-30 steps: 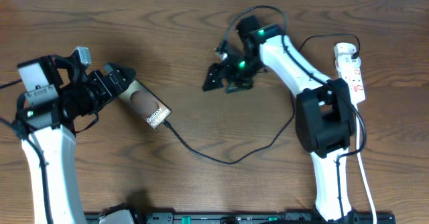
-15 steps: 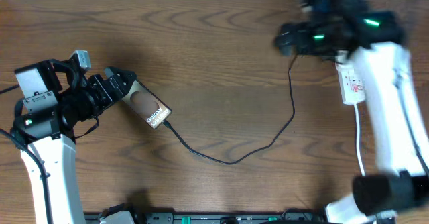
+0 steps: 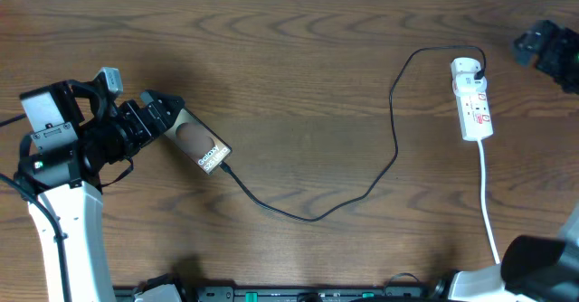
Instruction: Plug charger to phone and switch on socket
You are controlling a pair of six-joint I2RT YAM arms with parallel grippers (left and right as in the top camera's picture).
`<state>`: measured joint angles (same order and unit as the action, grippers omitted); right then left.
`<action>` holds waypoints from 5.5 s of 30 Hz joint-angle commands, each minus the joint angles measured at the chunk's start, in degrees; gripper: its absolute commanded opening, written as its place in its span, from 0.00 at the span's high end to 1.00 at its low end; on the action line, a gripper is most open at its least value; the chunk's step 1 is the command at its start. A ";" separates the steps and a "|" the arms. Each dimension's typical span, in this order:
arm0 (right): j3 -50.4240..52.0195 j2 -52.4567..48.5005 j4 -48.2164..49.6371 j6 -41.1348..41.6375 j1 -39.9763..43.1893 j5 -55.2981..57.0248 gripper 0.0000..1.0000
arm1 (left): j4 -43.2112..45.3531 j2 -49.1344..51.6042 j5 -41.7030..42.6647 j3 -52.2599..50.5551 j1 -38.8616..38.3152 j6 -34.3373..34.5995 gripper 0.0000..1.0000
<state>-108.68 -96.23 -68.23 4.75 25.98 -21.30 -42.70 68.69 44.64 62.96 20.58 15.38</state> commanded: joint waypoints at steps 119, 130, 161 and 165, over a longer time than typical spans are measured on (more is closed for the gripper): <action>2.86 -35.30 8.28 -22.77 -1.73 -13.35 0.01 | -2.73 -0.11 -3.78 -0.28 0.24 -0.37 0.09; 3.17 -35.30 8.66 -22.21 -2.67 -13.38 0.01 | -2.80 -0.11 -3.78 -0.28 0.24 -0.37 0.09; 4.59 -35.32 9.90 -18.01 -4.94 -7.58 0.01 | -3.56 -0.11 -4.83 -0.28 0.24 -0.37 0.09; 4.59 -35.32 9.70 -17.99 -4.63 -6.21 0.01 | -3.56 -0.11 -4.83 -0.28 0.24 -0.37 0.09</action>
<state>-106.37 -130.65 -56.82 -15.35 22.81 -27.55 -46.11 68.69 40.14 62.96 20.58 15.35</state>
